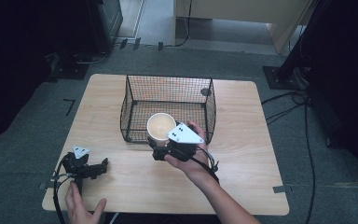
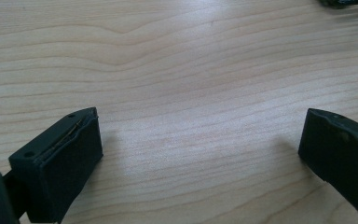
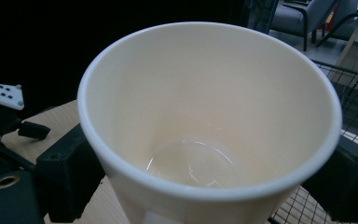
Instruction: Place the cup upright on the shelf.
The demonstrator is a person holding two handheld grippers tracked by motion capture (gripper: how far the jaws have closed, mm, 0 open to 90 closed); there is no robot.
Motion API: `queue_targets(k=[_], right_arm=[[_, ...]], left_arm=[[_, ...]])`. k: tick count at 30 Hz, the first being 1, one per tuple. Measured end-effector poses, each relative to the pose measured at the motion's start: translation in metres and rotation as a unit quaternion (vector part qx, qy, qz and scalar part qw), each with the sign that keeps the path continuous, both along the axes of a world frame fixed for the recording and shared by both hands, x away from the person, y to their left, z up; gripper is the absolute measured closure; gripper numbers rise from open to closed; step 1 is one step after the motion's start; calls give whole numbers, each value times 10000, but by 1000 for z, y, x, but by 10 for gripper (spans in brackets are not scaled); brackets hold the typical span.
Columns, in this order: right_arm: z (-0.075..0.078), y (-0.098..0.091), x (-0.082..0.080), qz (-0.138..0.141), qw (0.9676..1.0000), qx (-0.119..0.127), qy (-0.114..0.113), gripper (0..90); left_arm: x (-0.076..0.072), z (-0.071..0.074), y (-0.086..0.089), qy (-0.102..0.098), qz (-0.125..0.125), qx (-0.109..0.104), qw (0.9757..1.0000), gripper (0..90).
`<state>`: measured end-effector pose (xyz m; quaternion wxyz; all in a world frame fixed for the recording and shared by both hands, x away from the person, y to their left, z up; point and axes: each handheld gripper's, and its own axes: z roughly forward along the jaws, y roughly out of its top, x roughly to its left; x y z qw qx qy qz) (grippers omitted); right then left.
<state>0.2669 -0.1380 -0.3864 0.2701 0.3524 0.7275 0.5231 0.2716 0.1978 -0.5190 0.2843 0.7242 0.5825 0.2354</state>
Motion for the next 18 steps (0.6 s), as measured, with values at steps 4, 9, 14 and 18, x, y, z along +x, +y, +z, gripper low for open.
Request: queue_targets(k=[4, 9, 14, 18], right_arm=[[4, -3, 10, -116, 9999, -8, -19, 95], [7, -7, 22, -256, 9997, -42, -49, 95], [7, -9, 35, -404, 9991, -78, -41, 95], [6, -9, 45, -474, 9987, -156, -46, 95]], left_arm=[[0, 0, 0, -1, 0, 1, 10000, 0], [0, 0, 0, 0, -1, 3, 10000, 0], [0, 0, 0, 4, 0, 2, 10000, 0], [0, 0, 0, -1, 1, 2, 10000, 0]])
